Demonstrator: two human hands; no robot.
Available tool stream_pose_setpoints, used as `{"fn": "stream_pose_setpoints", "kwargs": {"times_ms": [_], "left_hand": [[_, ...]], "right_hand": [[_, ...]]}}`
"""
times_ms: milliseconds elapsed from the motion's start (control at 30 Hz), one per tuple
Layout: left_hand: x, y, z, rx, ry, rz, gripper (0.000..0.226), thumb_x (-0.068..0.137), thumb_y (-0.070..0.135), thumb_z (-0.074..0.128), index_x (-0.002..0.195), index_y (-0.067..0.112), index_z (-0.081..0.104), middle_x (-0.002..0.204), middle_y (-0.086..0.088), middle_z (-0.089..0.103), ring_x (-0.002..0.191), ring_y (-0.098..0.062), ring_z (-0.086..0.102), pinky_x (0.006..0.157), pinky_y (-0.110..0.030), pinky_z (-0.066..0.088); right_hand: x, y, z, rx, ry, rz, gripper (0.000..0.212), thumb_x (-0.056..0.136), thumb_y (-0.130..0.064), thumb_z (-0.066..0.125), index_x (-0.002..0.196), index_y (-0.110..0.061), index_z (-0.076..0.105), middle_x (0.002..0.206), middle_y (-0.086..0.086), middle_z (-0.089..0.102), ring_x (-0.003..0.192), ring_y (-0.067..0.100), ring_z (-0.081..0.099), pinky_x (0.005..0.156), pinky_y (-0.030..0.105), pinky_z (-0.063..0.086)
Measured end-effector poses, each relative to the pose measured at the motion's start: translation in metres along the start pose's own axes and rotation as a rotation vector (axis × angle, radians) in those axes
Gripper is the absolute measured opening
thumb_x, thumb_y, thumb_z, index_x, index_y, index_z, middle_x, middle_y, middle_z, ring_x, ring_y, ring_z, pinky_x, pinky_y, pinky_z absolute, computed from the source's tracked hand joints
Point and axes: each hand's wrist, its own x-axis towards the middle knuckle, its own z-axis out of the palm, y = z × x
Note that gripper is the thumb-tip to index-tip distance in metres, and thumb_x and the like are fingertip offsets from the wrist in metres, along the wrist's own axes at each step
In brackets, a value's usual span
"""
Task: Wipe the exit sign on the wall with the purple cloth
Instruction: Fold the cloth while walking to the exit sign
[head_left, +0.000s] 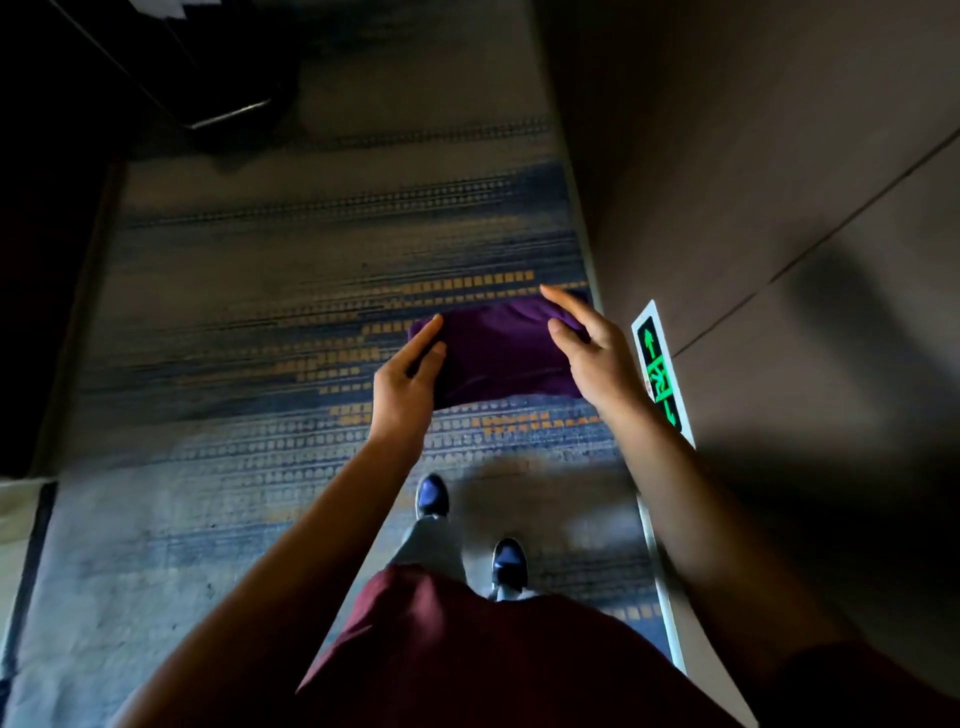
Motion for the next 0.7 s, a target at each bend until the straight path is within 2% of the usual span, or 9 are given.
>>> {"fn": "stream_pose_setpoints", "kwargs": {"times_ms": [100, 167, 300, 400, 500, 600, 700], "left_hand": [[0.049, 0.010, 0.003, 0.058, -0.046, 0.016, 0.033, 0.100, 0.022, 0.065, 0.116, 0.050, 0.071, 0.124, 0.012, 0.070, 0.114, -0.006, 0.069, 0.095, -0.031, 0.058], [0.086, 0.019, 0.002, 0.099, -0.113, 0.024, 0.037, 0.100, 0.019, 0.064, 0.114, 0.053, 0.071, 0.132, 0.005, 0.068, 0.117, -0.008, 0.068, 0.097, -0.031, 0.057], [0.161, 0.045, -0.001, 0.197, -0.231, 0.053, 0.044, 0.101, 0.015, 0.062, 0.112, 0.057, 0.070, 0.130, 0.008, 0.066, 0.120, -0.004, 0.064, 0.101, -0.025, 0.054], [0.215, 0.075, 0.011, 0.257, -0.311, 0.091, 0.048, 0.101, 0.013, 0.062, 0.109, 0.060, 0.071, 0.128, 0.008, 0.068, 0.116, -0.002, 0.066, 0.099, -0.023, 0.054], [0.257, 0.105, 0.042, 0.254, -0.399, 0.120, 0.051, 0.101, 0.008, 0.060, 0.106, 0.057, 0.072, 0.119, 0.017, 0.071, 0.106, 0.005, 0.068, 0.089, -0.013, 0.054], [0.293, 0.119, 0.083, 0.299, -0.505, 0.118, 0.046, 0.100, 0.007, 0.061, 0.109, 0.050, 0.073, 0.116, 0.013, 0.074, 0.106, -0.001, 0.069, 0.090, -0.016, 0.054], [0.324, 0.126, 0.131, 0.312, -0.629, 0.082, 0.038, 0.097, 0.010, 0.066, 0.108, 0.045, 0.076, 0.104, 0.021, 0.077, 0.100, 0.002, 0.071, 0.081, -0.010, 0.054]], "right_hand": [[0.039, 0.009, 0.005, 0.013, 0.024, 0.028, 0.037, 0.103, -0.010, 0.058, 0.139, -0.017, 0.063, 0.143, 0.001, 0.063, 0.138, 0.014, 0.055, 0.118, 0.029, 0.039], [0.074, 0.011, 0.009, -0.016, 0.042, 0.018, 0.036, 0.103, -0.008, 0.058, 0.138, -0.016, 0.063, 0.142, 0.001, 0.064, 0.137, 0.017, 0.056, 0.118, 0.030, 0.040], [0.138, -0.001, 0.013, -0.084, 0.107, -0.004, 0.036, 0.101, -0.008, 0.060, 0.136, -0.015, 0.065, 0.135, -0.004, 0.067, 0.130, 0.012, 0.059, 0.108, 0.016, 0.040], [0.174, -0.008, 0.014, -0.069, 0.190, 0.004, 0.036, 0.101, -0.006, 0.059, 0.135, -0.013, 0.065, 0.134, 0.001, 0.068, 0.127, 0.012, 0.061, 0.108, 0.018, 0.042], [0.194, -0.012, 0.003, 0.009, 0.322, 0.098, 0.037, 0.100, -0.005, 0.059, 0.135, -0.015, 0.065, 0.128, -0.002, 0.068, 0.120, 0.006, 0.060, 0.103, 0.013, 0.041], [0.210, -0.005, -0.018, 0.041, 0.467, 0.145, 0.035, 0.099, -0.004, 0.061, 0.132, -0.013, 0.066, 0.123, -0.001, 0.069, 0.110, -0.003, 0.061, 0.097, 0.006, 0.041], [0.217, 0.006, -0.039, 0.126, 0.616, 0.215, 0.031, 0.097, -0.002, 0.063, 0.121, -0.020, 0.068, 0.115, -0.006, 0.070, 0.098, -0.017, 0.062, 0.093, 0.006, 0.044]]}}
